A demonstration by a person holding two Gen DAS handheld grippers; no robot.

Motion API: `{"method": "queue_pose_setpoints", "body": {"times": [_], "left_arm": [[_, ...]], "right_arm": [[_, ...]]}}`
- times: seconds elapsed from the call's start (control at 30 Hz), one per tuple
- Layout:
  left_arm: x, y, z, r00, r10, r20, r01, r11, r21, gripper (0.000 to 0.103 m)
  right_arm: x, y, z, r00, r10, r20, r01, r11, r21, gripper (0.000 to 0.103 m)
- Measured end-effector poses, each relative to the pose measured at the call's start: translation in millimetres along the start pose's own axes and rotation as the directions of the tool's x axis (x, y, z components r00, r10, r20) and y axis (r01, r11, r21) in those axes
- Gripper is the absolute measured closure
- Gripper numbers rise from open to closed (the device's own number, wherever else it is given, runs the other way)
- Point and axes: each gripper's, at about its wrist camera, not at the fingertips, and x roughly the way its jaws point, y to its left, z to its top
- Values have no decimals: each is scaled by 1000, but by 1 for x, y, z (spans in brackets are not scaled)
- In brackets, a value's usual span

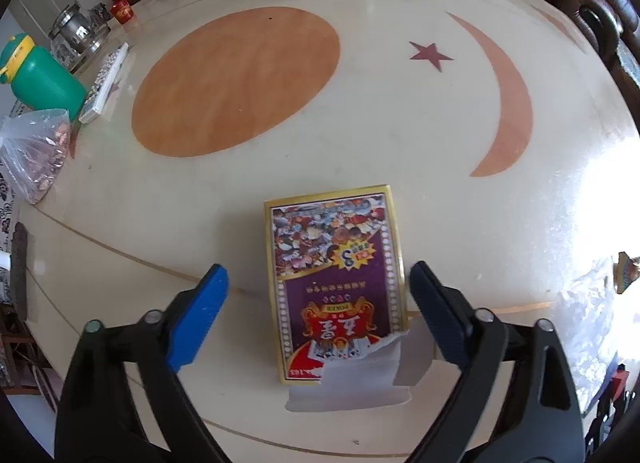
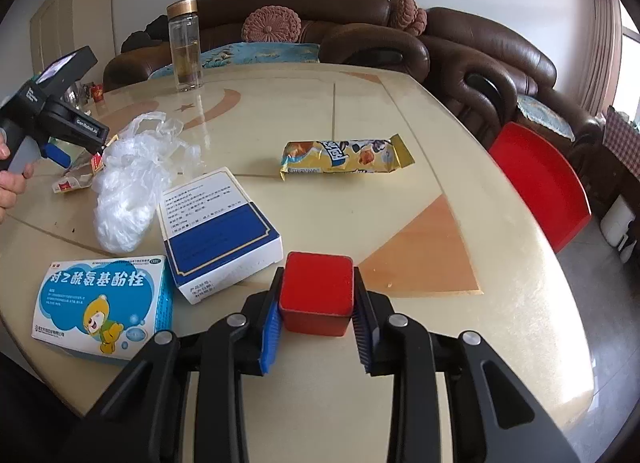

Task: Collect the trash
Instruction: 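Grasp the purple card box with the left tool while the right tool grasps the red cube, then carry the card box and red cube with both tools over the pink bin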

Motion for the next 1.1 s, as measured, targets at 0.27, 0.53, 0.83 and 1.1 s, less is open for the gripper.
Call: {"method": "queue_pose_setpoints", "body": {"times": [0.27, 0.53, 0.83, 1.1], "left_arm": [[-6, -5, -5, 1000, -23, 6, 23, 1000, 14, 41], [-16, 4, -12, 999, -24, 24, 24, 1000, 4, 42], [-57, 14, -26, 993, -22, 113, 21, 1000, 5, 42], [-115, 22, -68, 977, -52, 206, 48, 999, 25, 42]], "right_arm": [[0, -1, -1, 1000, -5, -1, 5, 1000, -2, 73], [-5, -3, 3, 1000, -4, 8, 4, 1000, 13, 73], [-29, 7, 17, 999, 2, 49, -2, 1000, -15, 73], [-67, 16, 27, 996, 27, 81, -25, 999, -27, 73]]}}
